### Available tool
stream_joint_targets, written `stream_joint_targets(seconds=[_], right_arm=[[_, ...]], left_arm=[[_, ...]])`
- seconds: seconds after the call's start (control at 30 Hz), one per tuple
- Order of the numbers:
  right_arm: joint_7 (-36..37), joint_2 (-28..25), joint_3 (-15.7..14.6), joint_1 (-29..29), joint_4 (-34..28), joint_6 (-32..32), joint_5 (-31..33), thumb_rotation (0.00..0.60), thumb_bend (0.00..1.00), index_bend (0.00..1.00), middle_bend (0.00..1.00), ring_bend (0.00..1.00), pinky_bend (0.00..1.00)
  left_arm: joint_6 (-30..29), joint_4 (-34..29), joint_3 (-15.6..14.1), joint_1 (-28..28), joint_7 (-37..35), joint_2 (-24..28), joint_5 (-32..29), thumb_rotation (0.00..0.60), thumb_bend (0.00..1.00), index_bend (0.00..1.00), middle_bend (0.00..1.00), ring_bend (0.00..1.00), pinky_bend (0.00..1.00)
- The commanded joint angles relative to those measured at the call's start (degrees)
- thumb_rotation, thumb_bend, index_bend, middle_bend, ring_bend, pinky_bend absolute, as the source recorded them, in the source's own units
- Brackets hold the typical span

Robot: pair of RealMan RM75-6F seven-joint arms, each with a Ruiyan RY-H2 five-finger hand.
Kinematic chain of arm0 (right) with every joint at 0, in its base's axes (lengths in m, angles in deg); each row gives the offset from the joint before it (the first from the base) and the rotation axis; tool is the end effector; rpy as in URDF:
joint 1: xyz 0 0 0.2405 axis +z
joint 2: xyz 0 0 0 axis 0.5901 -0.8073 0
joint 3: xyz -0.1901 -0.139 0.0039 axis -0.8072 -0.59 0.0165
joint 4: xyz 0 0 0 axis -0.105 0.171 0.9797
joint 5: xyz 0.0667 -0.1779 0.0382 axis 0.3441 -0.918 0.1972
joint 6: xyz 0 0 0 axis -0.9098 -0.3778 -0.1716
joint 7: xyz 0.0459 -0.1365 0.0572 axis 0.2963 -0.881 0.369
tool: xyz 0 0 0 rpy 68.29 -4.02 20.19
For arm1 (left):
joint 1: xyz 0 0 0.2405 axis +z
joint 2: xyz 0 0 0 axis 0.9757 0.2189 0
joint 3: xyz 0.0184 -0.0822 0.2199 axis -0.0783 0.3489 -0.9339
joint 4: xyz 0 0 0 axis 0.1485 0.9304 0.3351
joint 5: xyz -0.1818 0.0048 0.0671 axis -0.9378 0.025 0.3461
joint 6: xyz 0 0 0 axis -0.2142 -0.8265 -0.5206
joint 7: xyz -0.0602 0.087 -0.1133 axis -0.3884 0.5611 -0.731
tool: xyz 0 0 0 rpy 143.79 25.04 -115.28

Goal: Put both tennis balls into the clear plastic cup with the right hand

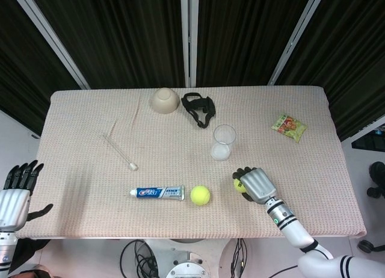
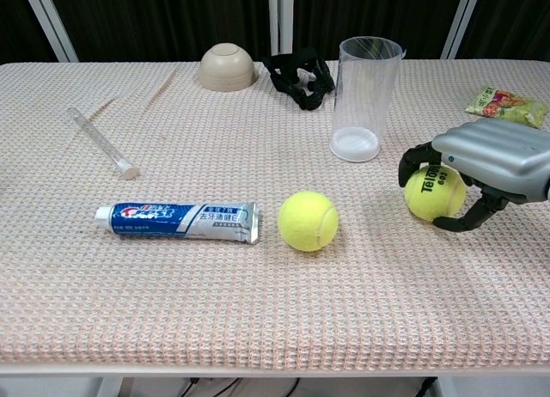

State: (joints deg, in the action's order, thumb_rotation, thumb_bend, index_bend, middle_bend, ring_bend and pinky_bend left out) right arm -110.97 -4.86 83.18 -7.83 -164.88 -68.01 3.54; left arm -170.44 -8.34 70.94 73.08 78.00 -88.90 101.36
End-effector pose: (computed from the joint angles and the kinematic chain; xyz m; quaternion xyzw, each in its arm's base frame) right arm -0.1796 -0.2679 0.0025 0.7917 -0.3124 0.3106 0.4233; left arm -0.3005 0.1823 0.1568 -0.6116 -0.3572 -0.3815 0.5939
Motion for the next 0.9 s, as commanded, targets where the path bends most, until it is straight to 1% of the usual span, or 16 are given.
stream_joint_targets(seconds=[0.03, 0.1, 0.2, 0.27, 0.37, 0.5, 0.57, 0.63, 0.73, 0.9], right_arm=[[3.06, 0.35, -0.11, -0.81, 1.11, -3.53, -2.75, 0.600, 0.47, 0.65, 0.49, 0.48, 0.68], [4.95, -0.47, 0.16, -1.17, 0.68, -5.91, -4.68, 0.600, 0.48, 0.68, 0.51, 0.50, 0.69], [7.46, -2.90, 1.56, -1.48, -2.07, -9.99, -7.54, 0.600, 0.48, 0.69, 0.51, 0.50, 0.70], [7.85, -4.89, 3.16, -1.26, -4.62, -12.35, -9.07, 0.600, 0.48, 0.69, 0.51, 0.50, 0.70], [6.75, -7.15, 6.01, -0.27, -7.97, -13.63, -9.11, 0.600, 0.48, 0.70, 0.51, 0.50, 0.70], [4.50, -9.19, 10.93, 2.69, -11.53, -12.60, -6.64, 0.600, 0.48, 0.70, 0.51, 0.50, 0.70], [3.35, -9.21, 13.37, 4.53, -12.01, -11.39, -4.09, 0.600, 0.48, 0.70, 0.51, 0.50, 0.70], [1.98, -8.57, 15.15, 6.29, -11.45, -9.82, -0.90, 0.600, 0.48, 0.70, 0.51, 0.50, 0.70], [-0.94, -6.77, 16.82, 9.36, -9.16, -6.86, 4.35, 0.600, 0.48, 0.70, 0.52, 0.50, 0.70], [-3.91, -3.82, 17.22, 13.03, -5.55, -4.13, 9.53, 0.600, 0.48, 0.69, 0.51, 0.50, 0.69]], left_arm=[[0.15, 0.18, -0.06, -0.04, -0.22, -0.07, 0.02, 0.600, 0.01, 0.04, 0.00, 0.00, 0.00], [0.13, 0.33, -0.14, 0.03, -0.59, -0.08, 0.03, 0.600, 0.01, 0.05, 0.00, 0.00, 0.00], [-0.15, 0.62, -0.15, 0.26, -1.07, -0.09, -0.06, 0.600, 0.01, 0.04, 0.00, 0.00, 0.00], [-0.24, 0.70, -0.14, 0.32, -1.35, -0.09, -0.05, 0.600, 0.01, 0.04, 0.00, 0.00, 0.00], [-0.41, 0.61, -0.12, 0.27, -1.37, -0.08, 0.21, 0.600, 0.01, 0.04, 0.00, 0.00, 0.00], [-0.75, 0.17, -0.08, 0.25, -0.95, 0.05, 0.58, 0.600, 0.01, 0.05, 0.00, 0.00, 0.00], [-0.78, -0.10, -0.04, 0.25, -0.74, 0.19, 0.55, 0.600, 0.01, 0.04, 0.00, 0.00, 0.00], [-0.99, -0.23, 0.00, 0.23, -0.64, 0.29, 0.76, 0.600, 0.01, 0.04, 0.00, 0.00, 0.00], [-1.31, -0.24, 0.04, 0.20, -0.48, 0.28, 1.11, 0.600, 0.01, 0.05, 0.00, 0.00, 0.00], [-1.08, -0.43, 0.04, 0.06, -0.14, 0.30, 1.14, 0.600, 0.01, 0.05, 0.00, 0.00, 0.00]])
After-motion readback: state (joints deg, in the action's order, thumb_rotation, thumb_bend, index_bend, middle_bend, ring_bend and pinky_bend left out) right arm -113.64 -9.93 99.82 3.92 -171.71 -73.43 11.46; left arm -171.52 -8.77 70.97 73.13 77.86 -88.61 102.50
